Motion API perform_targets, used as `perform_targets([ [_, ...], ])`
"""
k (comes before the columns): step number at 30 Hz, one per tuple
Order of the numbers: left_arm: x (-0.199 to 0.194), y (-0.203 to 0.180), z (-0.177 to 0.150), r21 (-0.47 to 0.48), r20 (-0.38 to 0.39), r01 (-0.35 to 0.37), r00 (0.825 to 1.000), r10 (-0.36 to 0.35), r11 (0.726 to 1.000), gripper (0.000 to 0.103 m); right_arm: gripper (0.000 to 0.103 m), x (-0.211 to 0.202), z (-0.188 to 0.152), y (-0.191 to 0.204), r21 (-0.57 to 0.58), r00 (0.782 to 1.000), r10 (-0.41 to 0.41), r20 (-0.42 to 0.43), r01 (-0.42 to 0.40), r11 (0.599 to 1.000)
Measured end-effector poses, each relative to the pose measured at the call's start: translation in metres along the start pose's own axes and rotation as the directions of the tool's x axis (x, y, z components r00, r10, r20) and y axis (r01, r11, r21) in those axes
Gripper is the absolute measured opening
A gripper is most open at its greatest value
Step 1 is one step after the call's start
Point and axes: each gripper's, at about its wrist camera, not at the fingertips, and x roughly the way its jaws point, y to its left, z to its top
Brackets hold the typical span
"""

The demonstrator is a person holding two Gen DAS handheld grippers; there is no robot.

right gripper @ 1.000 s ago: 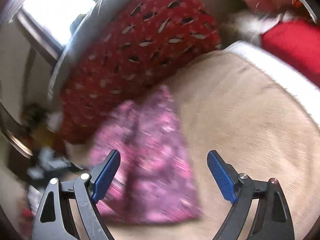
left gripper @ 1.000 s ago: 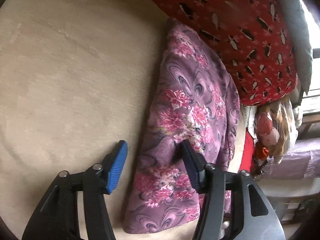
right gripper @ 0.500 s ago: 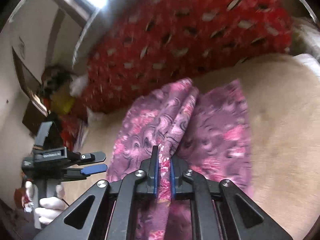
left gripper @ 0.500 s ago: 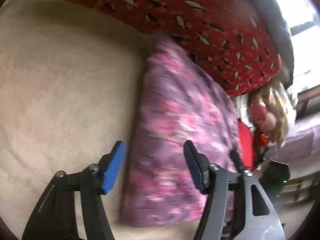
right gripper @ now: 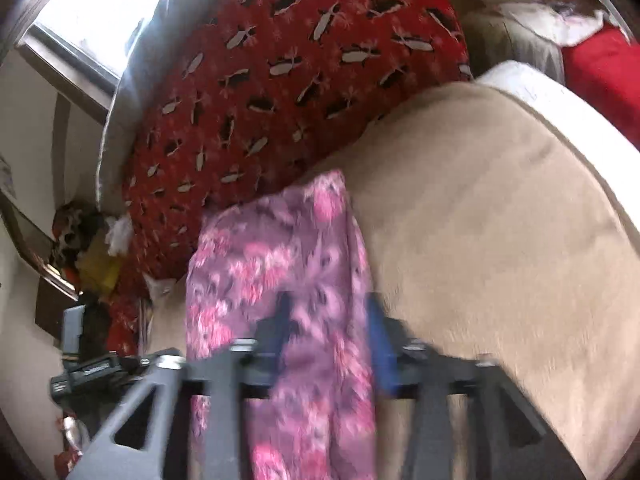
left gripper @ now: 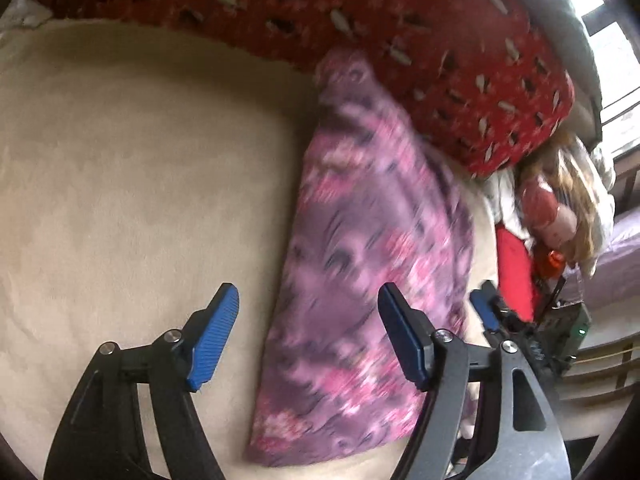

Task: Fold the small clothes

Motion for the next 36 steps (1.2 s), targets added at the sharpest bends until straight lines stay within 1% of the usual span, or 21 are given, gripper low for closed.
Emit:
perform_targets([
  [4,0.015,-0.023,0.022,0.035,0.003,-0.042,0.999,0.041,0.999,0.072,0.049,0.031,0.026,0.016,-0.035,0.998,-0.011,-0.061,0.009,0.999],
  [5,0.021,-0.028,0.026,0.046,0.01,-0.075,0.997,0.075,0.996,0.072,0.03,0.03,0.028,0.018,-0.056,0.999,0.01,-0.047,-0.013,0.998],
  [6,0.025,-0.027,0.027,0.057,0.021,-0.118,0.993,0.117,0.991,0.072,0.003,0.031,0.033,0.026,-0.086,0.999,0.035,-0.02,-0.036,0.996],
  [7,0.037,-0.028,0.032,0.06,0.032,-0.191,0.981,0.19,0.98,0.074,0.003,0.033,0.037,0.028,-0.091,0.999,0.036,0.004,-0.036,0.995],
  [9,0.06,-0.017,0.037,0.044,-0.009,-0.24,0.971,0.24,0.97,0.075,0.003,0.045,0.039,0.022,-0.072,1.0,-0.028,-0.003,0.027,0.997],
  [10,0.07,-0.006,0.04,0.001,-0.051,-0.21,0.976,0.21,0.978,0.078,0.003,0.067,0.039,0.011,-0.059,0.989,-0.125,-0.079,0.121,0.991],
  [11,0.067,-0.001,0.041,-0.033,-0.049,-0.18,0.983,0.178,0.983,0.078,0.004,0.077,0.038,0.001,-0.038,0.98,-0.14,-0.14,0.136,0.99],
  [13,0.051,0.0,0.041,-0.041,-0.031,-0.112,0.993,0.111,0.993,0.075,0.004,0.06,0.044,-0.004,0.002,0.992,-0.088,-0.09,0.088,0.996],
  [14,0.041,0.0,0.04,-0.041,-0.009,-0.069,0.998,0.069,0.997,0.075,0.013,0.051,0.047,-0.001,-0.009,0.994,-0.094,-0.062,0.094,0.996],
  [15,0.031,-0.002,0.04,-0.043,0.019,-0.025,0.999,0.026,0.999,0.075,0.013,0.043,0.049,0.004,-0.03,0.995,-0.091,-0.028,0.09,0.995],
  [17,0.02,-0.009,0.044,-0.038,0.057,0.008,0.998,-0.006,0.999,0.075,0.014,0.029,0.056,0.019,-0.082,1.0,-0.013,0.021,0.014,0.997],
  [19,0.022,-0.019,0.05,-0.008,0.081,-0.044,0.996,0.044,0.999,0.075,0.018,0.031,0.059,0.033,-0.134,1.0,0.003,0.021,0.0,0.991],
  [21,0.045,-0.026,0.058,0.019,0.046,-0.128,0.991,0.127,0.992,0.075,0.022,0.047,0.056,0.04,-0.183,1.0,-0.03,-0.01,0.027,0.983],
  [22,0.065,-0.024,0.062,0.027,0.0,-0.202,0.979,0.202,0.979,0.077,0.022,0.06,0.054,0.037,-0.194,0.996,-0.068,-0.048,0.058,0.979],
  [23,0.078,-0.018,0.061,0.038,-0.044,-0.227,0.973,0.229,0.973,0.077,0.02,0.081,0.049,0.03,-0.205,0.981,-0.151,-0.118,0.125,0.971],
  [24,0.087,-0.014,0.061,0.041,-0.066,-0.221,0.972,0.223,0.974,0.079,0.018,0.091,0.046,0.023,-0.205,0.971,-0.177,-0.158,0.143,0.968],
  [26,0.075,-0.008,0.059,0.019,-0.045,-0.185,0.982,0.185,0.983,0.079,0.017,0.08,0.052,0.019,-0.172,0.982,-0.135,-0.133,0.111,0.979],
  [29,0.049,0.0,0.038,0.025,-0.071,-0.082,0.994,0.084,0.996,0.078,0.024,0.045,0.05,0.022,-0.205,0.99,-0.097,-0.099,0.075,0.976],
  [33,0.026,0.013,-0.012,0.059,-0.026,-0.093,0.995,0.095,0.994,0.079,0.027,0.004,0.02,0.029,-0.277,0.994,0.039,-0.104,-0.067,0.959],
  [34,0.031,0.017,-0.023,0.053,-0.037,-0.097,0.994,0.099,0.994,0.08,0.03,0.005,0.003,0.025,-0.306,0.991,0.02,-0.135,-0.061,0.95],
  [36,0.034,0.02,-0.032,0.048,-0.026,-0.086,0.996,0.088,0.995,0.081,0.035,0.023,-0.02,0.021,-0.373,0.971,-0.116,-0.208,0.031,0.927],
])
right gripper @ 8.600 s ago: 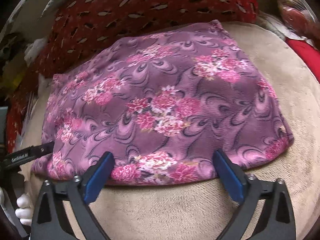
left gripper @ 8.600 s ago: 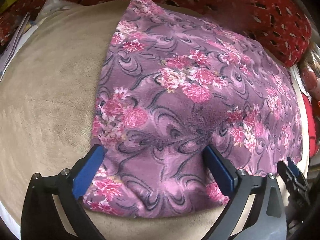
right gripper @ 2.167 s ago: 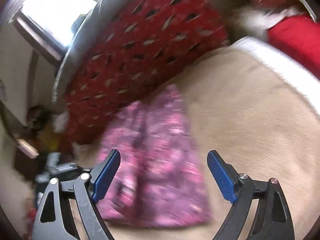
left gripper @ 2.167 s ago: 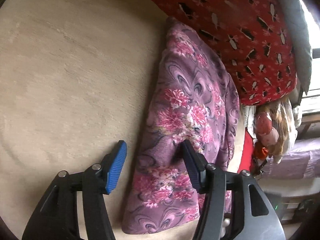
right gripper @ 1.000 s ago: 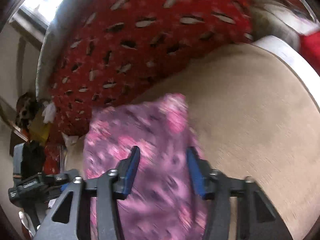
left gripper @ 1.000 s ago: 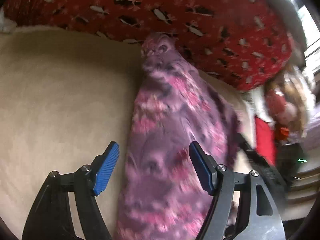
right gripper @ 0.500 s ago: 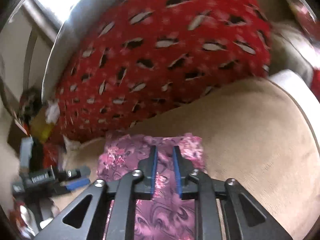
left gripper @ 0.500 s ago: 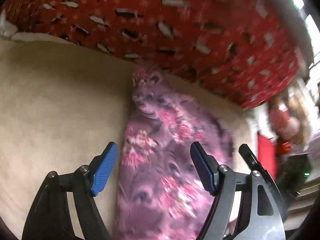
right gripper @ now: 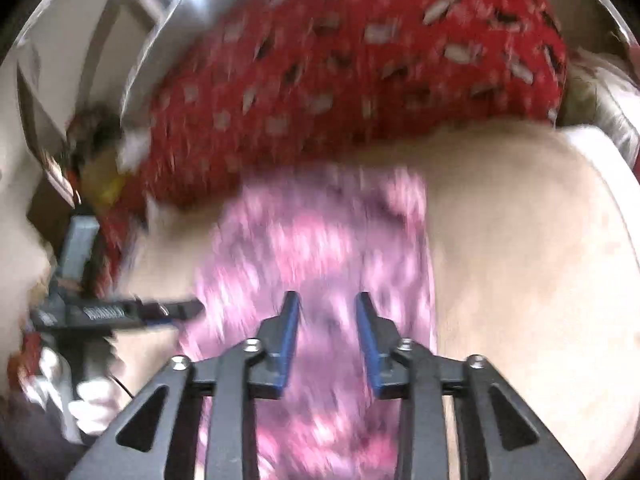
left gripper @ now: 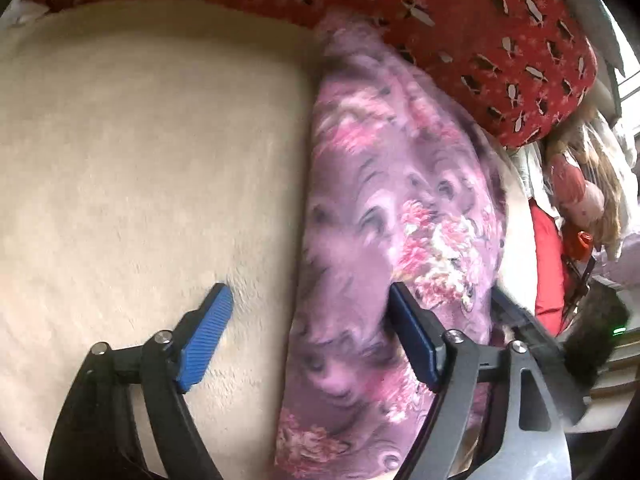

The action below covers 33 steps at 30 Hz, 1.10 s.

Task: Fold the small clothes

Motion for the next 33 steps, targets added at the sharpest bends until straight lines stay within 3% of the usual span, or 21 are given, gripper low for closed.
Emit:
perform_targets([
  [1,-0.005,-0.002,-0.002,0.009,0.0,-0.016,1.0,0.016,1.0,0.081,0.035,-0.002,-0.01,0.005,-0.049,0.999,-0.036,0.03,0.038,0.998],
  [3,-0.02,-0.003,-0.007,0.005,-0.015,-0.014,1.0,0.014,1.0,0.08,0.036,-0.017,-0.011,0.012,-0.044,0.997,-0.068,0.021,0.069,0.997],
  [6,-0.049,0.007,-0.027,0.02,0.02,-0.013,1.0,0.012,1.0,0.08,0.037,-0.049,-0.021,0.014,-0.001,0.998,-0.01,0.066,0.01,1.0],
  [8,-0.048,0.018,-0.045,0.009,0.003,-0.01,1.0,0.01,1.0,0.08,0.046,-0.061,-0.039,0.012,0.005,0.995,-0.043,0.088,0.043,0.999],
  [11,-0.023,0.029,-0.065,0.006,-0.055,-0.062,0.996,0.063,0.998,0.08,0.043,-0.038,-0.064,-0.002,0.015,0.99,-0.133,-0.043,0.134,0.991],
  [13,-0.032,0.019,-0.074,0.071,-0.022,-0.11,0.993,0.112,0.991,0.08,0.042,-0.043,-0.067,-0.003,0.052,0.993,-0.115,-0.002,0.115,0.992],
  [15,-0.042,0.012,-0.078,0.082,-0.032,-0.072,0.997,0.075,0.994,0.08,0.038,-0.055,-0.065,-0.003,0.105,0.995,-0.096,0.017,0.094,0.99],
  [16,-0.047,0.01,-0.079,0.084,-0.024,-0.052,0.998,0.054,0.995,0.08,0.039,-0.067,-0.063,0.0,0.12,0.996,-0.059,0.068,0.051,0.991],
  [19,-0.05,0.007,-0.082,0.094,0.009,-0.083,0.997,0.082,0.992,0.08,0.04,-0.086,-0.063,0.005,0.116,0.985,-0.033,0.17,0.013,0.993],
  [20,-0.044,0.007,-0.082,0.096,-0.003,-0.102,0.995,0.103,0.99,0.08,0.04,-0.081,-0.064,0.004,0.118,0.986,-0.043,0.158,0.024,0.993],
  [23,-0.029,0.009,-0.084,0.086,-0.038,-0.135,0.99,0.139,0.987,0.08,0.037,-0.037,-0.069,-0.01,0.129,0.994,-0.105,-0.012,0.106,0.986],
  [30,-0.027,0.003,-0.084,0.108,-0.004,-0.149,0.989,0.15,0.983,0.08,0.036,-0.063,-0.054,-0.004,0.152,0.992,-0.021,0.122,0.002,0.988],
  [33,-0.023,0.002,-0.083,0.113,0.002,-0.15,0.989,0.151,0.982,0.08,0.034,-0.042,-0.05,-0.005,0.13,0.994,-0.084,0.065,0.075,0.989],
])
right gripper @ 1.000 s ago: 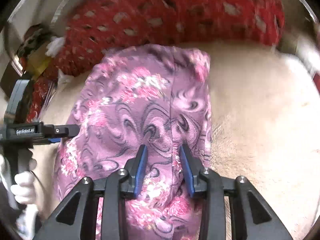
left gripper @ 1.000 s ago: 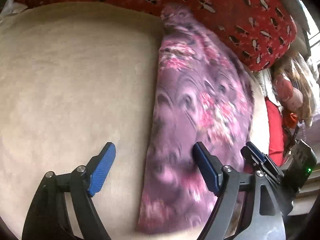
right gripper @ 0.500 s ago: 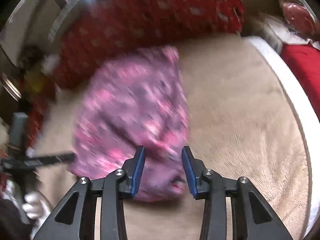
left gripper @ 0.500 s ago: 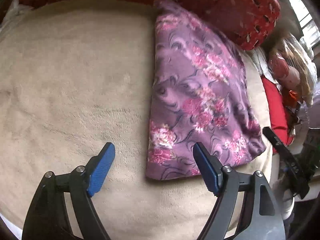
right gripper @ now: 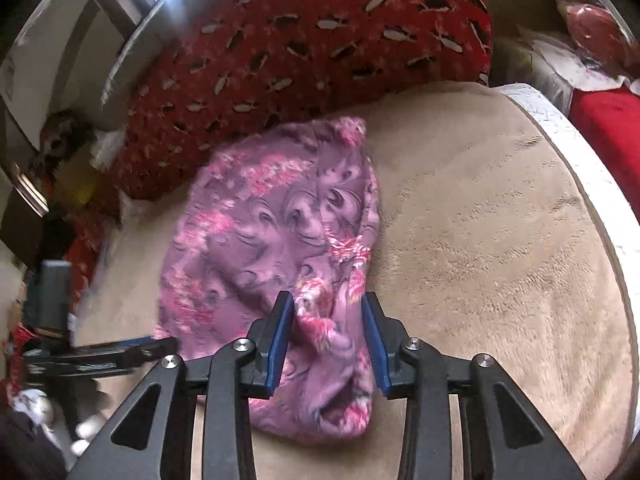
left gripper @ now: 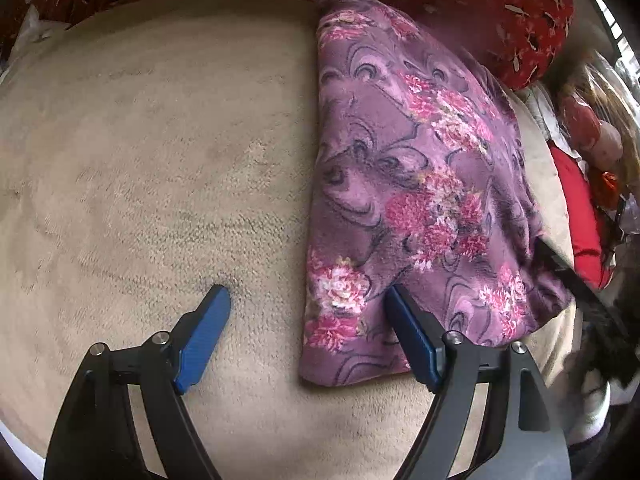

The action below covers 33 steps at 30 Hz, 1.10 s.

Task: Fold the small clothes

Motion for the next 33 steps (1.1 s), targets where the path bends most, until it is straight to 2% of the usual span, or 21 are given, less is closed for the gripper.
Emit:
perform_targets([
  [1,0.001,-0.003,0.004,0.006,-0.002,-0.002,1.0,0.002,1.0,0.08,0.034,0.011,-0.001,0.0,-0.004,0.999,-0.014,-0.039,0.014,1.0],
  [3,0.006,-0.013,0.017,0.013,-0.005,0.014,1.0,-0.014,1.0,0.08,0.034,0.011,0.003,-0.005,0.042,0.999,0.017,-0.033,-0.016,0.999],
  [6,-0.01,-0.006,0.033,-0.01,0.049,0.104,0.993,-0.103,0.995,0.08,0.039,-0.005,0.018,-0.007,0.099,0.996,0.08,0.036,-0.083,0.992],
  [9,-0.012,0.002,0.058,-0.051,0.064,0.142,0.988,-0.138,0.989,0.08,0.048,-0.007,0.041,-0.013,0.149,0.99,0.116,0.085,-0.127,0.981],
  [11,-0.002,0.004,0.075,-0.074,0.047,0.129,0.991,-0.125,0.989,0.08,0.052,0.011,0.053,-0.014,0.163,0.997,0.064,0.049,-0.072,0.984],
  [13,0.012,0.005,0.085,-0.08,0.001,0.117,0.993,-0.117,0.99,0.08,0.051,0.033,0.057,-0.009,0.168,0.999,0.036,-0.006,-0.034,0.985],
  [14,0.016,0.005,0.086,-0.078,-0.016,0.12,0.992,-0.122,0.99,0.081,0.027,0.043,0.058,-0.005,0.141,0.998,0.047,-0.034,-0.041,0.989],
  [15,0.02,0.003,0.089,-0.069,-0.024,0.112,0.993,-0.113,0.991,0.083,0.013,0.044,0.059,0.001,0.107,0.998,0.051,-0.024,-0.049,0.993],
  [16,0.022,0.001,0.092,-0.05,-0.025,0.107,0.994,-0.108,0.993,0.083,0.011,0.04,0.061,0.006,0.062,1.0,0.015,0.017,-0.016,0.998],
  [17,0.022,-0.001,0.094,-0.034,-0.028,0.105,0.994,-0.106,0.994,0.083,0.009,0.041,0.062,0.007,0.044,1.0,-0.005,0.021,0.005,0.999],
  [19,0.015,-0.003,0.097,-0.024,-0.023,0.133,0.991,-0.134,0.991,0.083,0.009,0.049,0.067,0.0,0.065,0.999,0.004,-0.035,-0.002,0.998],
  [20,0.009,-0.004,0.1,-0.022,-0.002,0.163,0.987,-0.163,0.986,0.083,0.01,0.047,0.072,-0.002,0.076,0.999,0.017,-0.031,-0.014,0.997],
  [21,0.004,-0.005,0.106,-0.021,0.021,0.183,0.983,-0.183,0.983,0.083,0.016,0.043,0.075,-0.003,0.086,0.999,0.039,-0.017,-0.038,0.996],
  [22,-0.002,-0.003,0.112,-0.025,0.039,0.198,0.98,-0.197,0.98,0.083,0.017,0.038,0.083,-0.005,0.107,0.998,0.06,0.014,-0.061,0.992],
  [25,-0.002,-0.01,0.137,-0.05,0.05,0.209,0.977,-0.206,0.977,0.083,0.031,0.03,0.106,-0.007,0.158,0.99,0.094,0.104,-0.11,0.981],
  [26,0.001,-0.013,0.144,-0.054,0.05,0.206,0.978,-0.204,0.977,0.083,0.034,0.031,0.115,-0.004,0.161,0.985,0.109,0.131,-0.13,0.978],
  [29,0.014,-0.023,0.162,-0.051,0.046,0.162,0.986,-0.16,0.985,0.083,0.034,0.047,0.131,0.01,0.134,0.984,0.119,0.135,-0.137,0.981],
  [32,0.038,-0.023,0.168,-0.07,0.01,0.116,0.993,-0.115,0.991,0.083,0.033,0.073,0.139,0.018,0.107,0.993,0.069,0.098,-0.08,0.991],
  [33,0.046,-0.019,0.167,-0.086,-0.012,0.109,0.994,-0.11,0.99,0.083,0.03,0.08,0.139,0.018,0.107,0.995,0.046,0.083,-0.055,0.993],
])
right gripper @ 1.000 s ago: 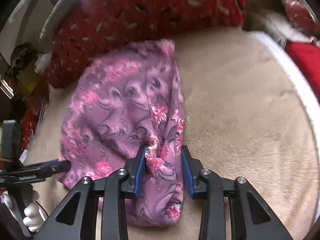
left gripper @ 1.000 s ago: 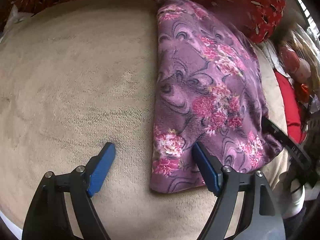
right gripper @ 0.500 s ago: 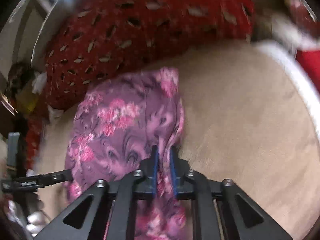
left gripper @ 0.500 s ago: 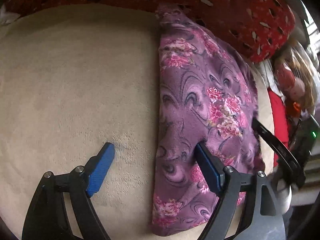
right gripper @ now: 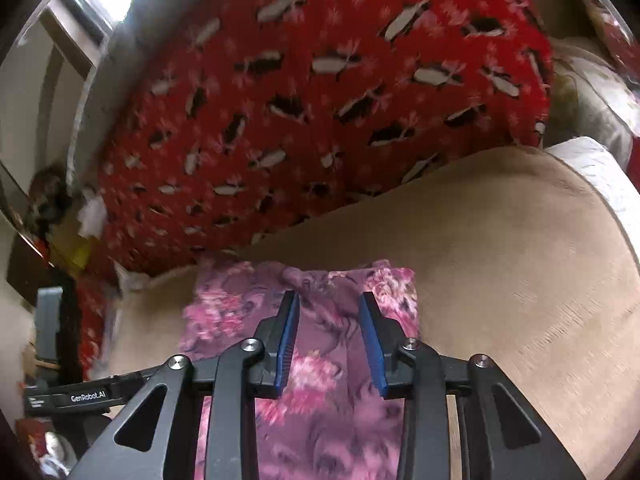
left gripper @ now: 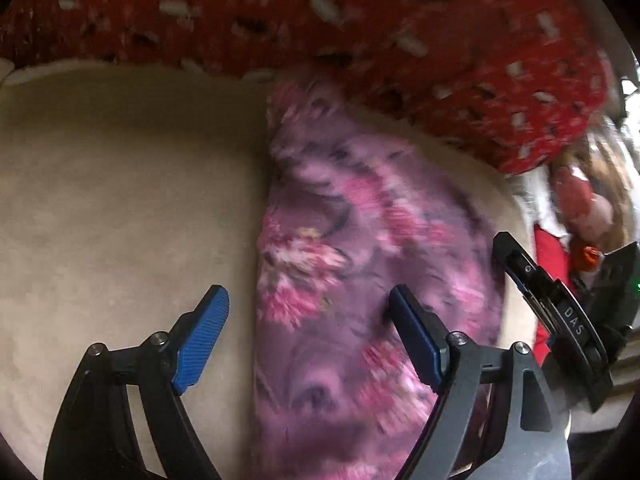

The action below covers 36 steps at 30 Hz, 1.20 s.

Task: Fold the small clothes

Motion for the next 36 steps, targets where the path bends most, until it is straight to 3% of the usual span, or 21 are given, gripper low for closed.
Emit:
perform_targets([
  [2,0.01,0.006,0.001,-0.029,-0.004,0.021,1.0,-0.021,0.999,0.087,0.022,0.026,-0.003,-0.009,-0.013,0.992,-0.091,-0.09,0.091,0.996],
  [7,-0.003,0.015,0.001,-0.028,-0.02,0.058,0.998,-0.058,0.998,0.087,0.02,0.015,0.001,-0.015,0.016,0.996,-0.047,-0.073,0.048,0.999],
  [10,-0.025,0.03,-0.016,-0.027,0.003,0.117,0.993,-0.117,0.993,0.087,0.033,-0.013,-0.005,-0.023,0.028,0.999,0.005,-0.047,-0.004,1.0],
  [12,-0.031,0.037,-0.029,-0.039,0.015,0.154,0.988,-0.153,0.987,0.087,0.052,-0.024,-0.016,-0.033,0.04,0.999,0.017,-0.049,-0.015,0.999],
  [14,-0.019,0.037,-0.04,-0.061,-0.017,0.157,0.987,-0.158,0.986,0.087,0.051,-0.018,-0.03,-0.04,0.048,0.995,0.01,-0.096,-0.005,0.999],
  [15,-0.015,0.036,-0.044,-0.054,-0.021,0.139,0.99,-0.141,0.989,0.087,0.045,-0.011,-0.036,-0.039,0.026,0.991,-0.007,-0.135,0.01,1.0],
  [17,-0.019,0.026,-0.046,-0.006,0.0,0.095,0.996,-0.095,0.996,0.087,0.042,-0.014,-0.042,-0.032,-0.028,0.993,-0.046,-0.106,0.043,0.999],
  [18,-0.02,0.022,-0.045,-0.004,-0.012,0.091,0.996,-0.091,0.996,0.087,0.035,-0.016,-0.041,-0.031,-0.014,0.993,-0.045,-0.11,0.044,0.999],
  [19,-0.024,0.023,-0.046,-0.011,-0.03,0.116,0.993,-0.116,0.993,0.087,0.031,-0.021,-0.039,-0.033,0.016,0.994,-0.023,-0.108,0.025,1.0],
  [22,-0.039,0.027,-0.055,-0.016,-0.021,0.189,0.982,-0.189,0.982,0.087,0.035,-0.046,-0.044,-0.038,0.074,0.992,0.097,-0.083,-0.091,0.993],
  [26,-0.03,0.032,-0.071,-0.035,-0.048,0.264,0.963,-0.265,0.964,0.087,0.061,-0.054,-0.065,-0.047,0.081,0.988,0.123,-0.092,-0.116,0.99],
  [28,-0.017,0.033,-0.078,-0.061,-0.085,0.289,0.952,-0.294,0.955,0.088,0.061,-0.049,-0.075,-0.053,0.104,0.983,0.137,-0.12,-0.125,0.987],
  [30,-0.018,0.028,-0.08,-0.049,-0.063,0.288,0.955,-0.291,0.956,0.092,0.062,-0.045,-0.082,-0.055,0.121,0.971,0.21,-0.118,-0.196,0.973],
  [33,-0.016,0.018,-0.076,-0.06,-0.071,0.313,0.946,-0.317,0.948,0.092,0.062,-0.036,-0.082,-0.043,0.134,0.929,0.347,-0.127,-0.331,0.934],
  [36,-0.012,0.013,-0.071,-0.084,-0.072,0.316,0.944,-0.322,0.945,0.092,0.065,-0.026,-0.08,-0.039,0.13,0.929,0.351,-0.12,-0.336,0.933],
])
